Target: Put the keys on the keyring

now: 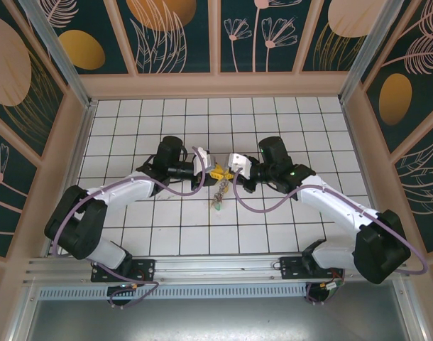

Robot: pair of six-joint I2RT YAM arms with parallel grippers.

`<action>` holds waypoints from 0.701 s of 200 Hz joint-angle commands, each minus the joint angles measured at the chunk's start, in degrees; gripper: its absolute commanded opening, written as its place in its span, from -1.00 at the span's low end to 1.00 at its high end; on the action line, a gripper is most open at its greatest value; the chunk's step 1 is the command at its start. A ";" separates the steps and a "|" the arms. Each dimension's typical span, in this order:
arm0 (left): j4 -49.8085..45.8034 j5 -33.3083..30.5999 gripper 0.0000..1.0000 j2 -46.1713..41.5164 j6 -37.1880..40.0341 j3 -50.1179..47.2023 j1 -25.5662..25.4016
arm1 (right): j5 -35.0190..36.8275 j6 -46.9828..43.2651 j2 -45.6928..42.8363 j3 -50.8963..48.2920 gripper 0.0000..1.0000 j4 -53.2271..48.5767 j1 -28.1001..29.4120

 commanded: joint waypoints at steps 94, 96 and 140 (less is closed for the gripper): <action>-0.20 4.08 -1.00 1.53 0.19 2.31 -0.46 | -2.88 1.21 0.20 -0.59 -0.90 4.21 0.23; 0.08 4.13 -1.00 1.45 0.01 2.13 -0.42 | -2.66 1.31 0.16 -0.66 -0.88 4.22 0.22; 12.22 5.15 -1.00 0.00 -5.65 -2.71 -0.41 | -2.16 3.99 -3.04 -6.63 -0.63 9.54 -2.48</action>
